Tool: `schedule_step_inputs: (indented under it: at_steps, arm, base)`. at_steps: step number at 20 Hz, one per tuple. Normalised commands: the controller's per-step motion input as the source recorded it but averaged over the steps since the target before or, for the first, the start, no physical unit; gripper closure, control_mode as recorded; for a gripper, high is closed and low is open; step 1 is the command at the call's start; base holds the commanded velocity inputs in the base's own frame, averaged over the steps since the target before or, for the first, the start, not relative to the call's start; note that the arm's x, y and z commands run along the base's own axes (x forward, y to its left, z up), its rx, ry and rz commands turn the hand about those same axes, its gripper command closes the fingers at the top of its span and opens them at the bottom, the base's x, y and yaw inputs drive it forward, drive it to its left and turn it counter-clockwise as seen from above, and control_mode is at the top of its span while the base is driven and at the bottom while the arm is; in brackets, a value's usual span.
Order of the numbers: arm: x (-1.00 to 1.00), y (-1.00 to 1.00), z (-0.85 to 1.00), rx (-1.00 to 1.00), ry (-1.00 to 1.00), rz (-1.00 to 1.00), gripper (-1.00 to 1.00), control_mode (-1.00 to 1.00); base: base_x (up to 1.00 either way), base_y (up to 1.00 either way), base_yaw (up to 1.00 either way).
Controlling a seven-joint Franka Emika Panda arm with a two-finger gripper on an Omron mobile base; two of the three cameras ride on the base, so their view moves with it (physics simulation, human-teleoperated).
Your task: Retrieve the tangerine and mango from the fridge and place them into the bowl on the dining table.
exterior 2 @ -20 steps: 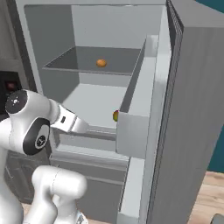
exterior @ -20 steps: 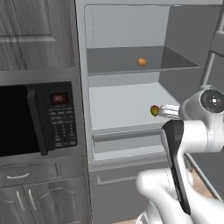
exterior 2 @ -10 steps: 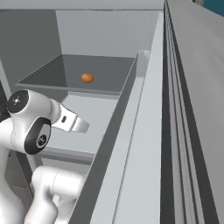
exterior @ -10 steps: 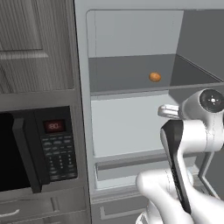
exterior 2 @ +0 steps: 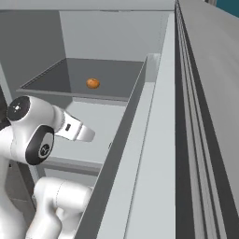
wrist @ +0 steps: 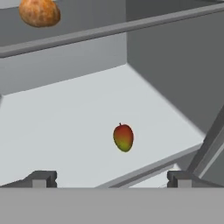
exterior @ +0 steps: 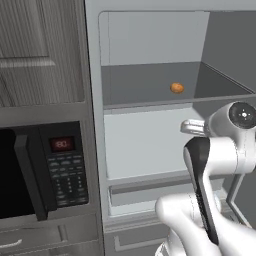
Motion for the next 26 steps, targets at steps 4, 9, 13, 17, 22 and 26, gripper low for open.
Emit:
schedule_step_inputs:
  at_steps: [4,9,13,17,22,26]
  arm:
    - [0.05,0.00,-0.12,0.00,0.08,0.11,-1.00,-1.00]
    - [0.00,0.00,-0.29,0.00,0.05,0.18,-1.00,-1.00]
    - [0.00,0.02,-0.12,0.00,0.00,0.09,-1.00,-1.00]
    - [0.00,0.17,0.09,0.00,0.00,0.04,-1.00,-1.00]
    - [0.03,0.18,0.35,0.00,0.00,0.06,-1.00,-1.00]
    - [0.16,0.08,0.49,0.00,0.00,0.11,-1.00,-1.00]
  base:
    - [0.00,0.00,0.00]
    - [0.00,0.00,0.00]
    - [0.00,0.00,0.00]
    - [0.00,0.00,0.00]
    - [0.00,0.00,0.00]
    - [0.00,0.00,0.00]
